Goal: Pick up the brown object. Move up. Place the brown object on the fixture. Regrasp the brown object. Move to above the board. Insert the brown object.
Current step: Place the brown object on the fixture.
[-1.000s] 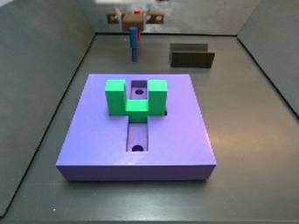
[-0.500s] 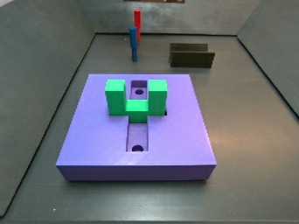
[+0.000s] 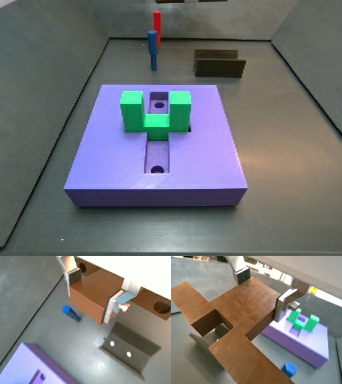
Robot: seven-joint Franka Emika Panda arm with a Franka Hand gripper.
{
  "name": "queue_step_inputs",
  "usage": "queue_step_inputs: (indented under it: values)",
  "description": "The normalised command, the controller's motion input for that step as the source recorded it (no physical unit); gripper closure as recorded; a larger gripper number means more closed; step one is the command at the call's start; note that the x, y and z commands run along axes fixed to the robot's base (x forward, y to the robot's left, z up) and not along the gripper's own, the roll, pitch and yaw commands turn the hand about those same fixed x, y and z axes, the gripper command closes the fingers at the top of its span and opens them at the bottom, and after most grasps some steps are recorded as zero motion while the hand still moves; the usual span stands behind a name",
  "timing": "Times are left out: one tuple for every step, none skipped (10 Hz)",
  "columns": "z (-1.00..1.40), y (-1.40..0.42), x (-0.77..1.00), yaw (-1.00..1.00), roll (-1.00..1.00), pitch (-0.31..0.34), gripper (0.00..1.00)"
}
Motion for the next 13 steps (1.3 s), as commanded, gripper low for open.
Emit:
queue_step_inputs:
  values:
    - [0.00,-0.03,0.85,0.13,-0.42,0.111,1.00]
    - [-0.04,-0.07,0.90,0.16,-0.35,0.149,1.00]
    - [-0.10,-0.14,0.96,0.23,-0.17,0.223,1.00]
    - [-0.14,-0.05,0.95,0.23,0.00,0.354,1.00]
    - [-0.31,-0.13,0.76,0.00,0.00,0.289,1.00]
    - [-0.53,0.00,0.38,-0.02,-0.07,0.046,1.00]
    - [-0.54,0.00,0.45,-0.05,-0.26,0.000,1.00]
    - [-0.47,-0.03,0.15,-0.10,-0.30,-0.063,1.00]
    - [-0.44,-0.05,0.07,-0.09,-0.47,-0.217,1.00]
    - [-0.17,-0.20,0.30,0.00,-0.39,-0.066,1.00]
    - [0.00,-0.36,0.43,0.00,-0.10,0.000,1.00]
    - [0.00,-0.40,0.39,0.00,0.00,-0.006,1.00]
    - [-0.09,-0.37,0.36,0.00,0.00,-0.034,1.00]
